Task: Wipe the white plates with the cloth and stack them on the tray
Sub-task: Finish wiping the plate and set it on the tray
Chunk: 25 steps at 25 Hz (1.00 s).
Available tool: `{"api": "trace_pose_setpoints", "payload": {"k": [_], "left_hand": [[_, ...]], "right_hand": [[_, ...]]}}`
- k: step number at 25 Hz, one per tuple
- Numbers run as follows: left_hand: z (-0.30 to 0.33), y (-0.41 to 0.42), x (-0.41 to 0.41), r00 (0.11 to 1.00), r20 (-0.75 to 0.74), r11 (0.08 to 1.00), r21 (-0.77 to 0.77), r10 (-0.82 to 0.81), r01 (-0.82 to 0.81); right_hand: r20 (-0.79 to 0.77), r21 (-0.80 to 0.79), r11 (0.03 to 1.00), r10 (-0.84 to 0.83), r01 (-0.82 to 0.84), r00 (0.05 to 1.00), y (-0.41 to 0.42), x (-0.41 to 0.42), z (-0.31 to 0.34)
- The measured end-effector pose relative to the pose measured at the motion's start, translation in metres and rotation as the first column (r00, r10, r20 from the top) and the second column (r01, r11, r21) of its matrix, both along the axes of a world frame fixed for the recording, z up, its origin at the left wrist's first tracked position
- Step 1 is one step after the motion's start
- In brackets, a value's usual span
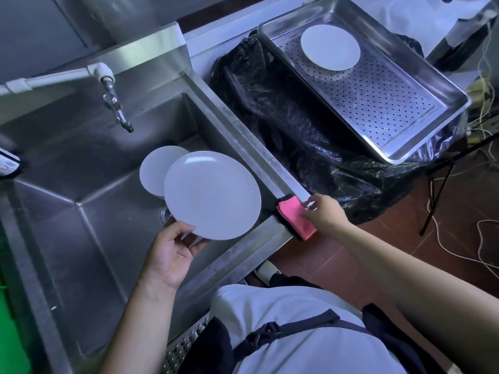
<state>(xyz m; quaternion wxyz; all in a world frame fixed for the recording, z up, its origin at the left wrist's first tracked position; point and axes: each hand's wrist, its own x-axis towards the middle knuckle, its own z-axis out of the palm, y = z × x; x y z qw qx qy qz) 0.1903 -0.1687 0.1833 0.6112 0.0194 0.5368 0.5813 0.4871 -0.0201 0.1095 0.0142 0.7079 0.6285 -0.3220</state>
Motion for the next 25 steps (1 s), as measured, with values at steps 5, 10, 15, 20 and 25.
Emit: {"api": "trace_pose_setpoints", "payload": {"k": [5, 10, 15, 20, 25], "left_hand": [[0.017, 0.008, 0.010, 0.992, -0.123, 0.999, 0.033, -0.010, 0.014], [0.042, 0.011, 0.018, 0.979, -0.201, 0.996, 0.094, 0.028, -0.009], [0.066, 0.007, 0.031, 0.955, -0.285, 0.988, 0.151, 0.078, -0.035], [0.086, 0.007, 0.044, 0.915, -0.389, 0.977, 0.213, 0.106, -0.023], [0.097, 0.000, 0.055, 0.917, -0.372, 0.970, 0.234, 0.145, -0.058]], "right_hand": [[-0.015, -0.167, 0.985, 0.035, -0.037, 0.999, 0.017, -0.015, -0.003], [-0.293, -0.253, 0.967, -0.043, -0.034, 0.955, 0.041, -0.017, 0.032], [-0.756, -0.312, 0.949, -0.225, -0.036, 0.614, 0.069, -0.028, 0.090], [-0.864, -0.306, 0.950, -0.251, -0.060, 0.437, 0.062, -0.063, 0.127], [-0.876, -0.289, 0.953, -0.225, -0.092, 0.427, 0.057, -0.067, 0.127]]}}
